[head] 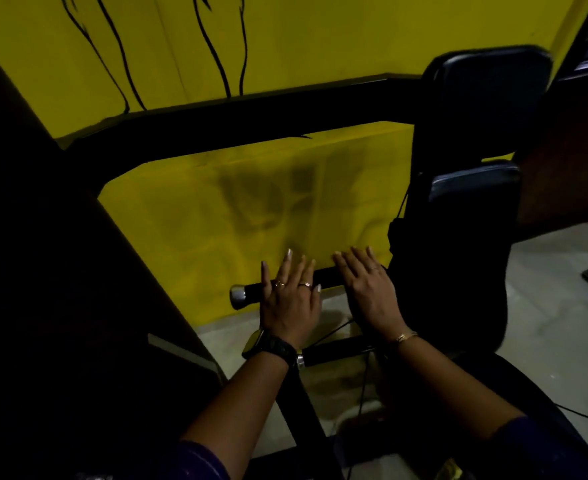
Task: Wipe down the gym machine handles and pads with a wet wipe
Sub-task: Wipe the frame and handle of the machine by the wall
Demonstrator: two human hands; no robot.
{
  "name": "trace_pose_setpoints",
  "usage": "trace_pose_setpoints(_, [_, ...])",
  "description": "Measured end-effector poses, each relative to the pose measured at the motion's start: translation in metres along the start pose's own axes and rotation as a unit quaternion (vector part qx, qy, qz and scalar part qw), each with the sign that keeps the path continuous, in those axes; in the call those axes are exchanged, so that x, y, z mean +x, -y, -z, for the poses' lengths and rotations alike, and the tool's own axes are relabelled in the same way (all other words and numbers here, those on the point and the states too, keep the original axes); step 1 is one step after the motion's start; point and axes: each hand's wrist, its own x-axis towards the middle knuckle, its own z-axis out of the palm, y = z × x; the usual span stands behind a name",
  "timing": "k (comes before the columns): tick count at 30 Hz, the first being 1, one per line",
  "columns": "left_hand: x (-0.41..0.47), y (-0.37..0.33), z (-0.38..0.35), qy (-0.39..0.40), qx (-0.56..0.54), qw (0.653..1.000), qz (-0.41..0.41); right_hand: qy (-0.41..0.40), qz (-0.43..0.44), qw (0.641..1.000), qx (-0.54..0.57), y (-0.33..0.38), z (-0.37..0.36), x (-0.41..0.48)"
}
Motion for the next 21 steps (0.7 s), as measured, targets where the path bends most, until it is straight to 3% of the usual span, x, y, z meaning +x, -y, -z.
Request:
trace_pose_setpoints(6, [-0.001,-0.034,-0.022,0.019,0.026,0.996,-0.088,0.011,-0.126,0.989,0.08,-0.015,0.006,-0.043])
trace_pose_setpoints(9, [-0.021,-0.036,-0.04,0.009,0.019,0.995,-0.095,0.019,-0.249,0.957,0.145,-0.01,0.0,-0.07])
trace_pose_setpoints(12, [-0.046,-0.027,-0.059,0.028,0.016,0.994,-0.106,0.051,-0.307,0.93,0.198,0.004,-0.008,-0.101])
trace_pose_setpoints(17, [-0.086,0.004,-0.081,0.102,0.014,0.991,-0.084,0.049,-0.458,0.836,0.298,0.021,-0.013,-0.108])
trace_pose_setpoints(21, [-0.099,0.022,-0.081,0.126,0.015,0.99,-0.054,0.087,-0.602,0.716,0.342,0.024,-0.013,-0.098])
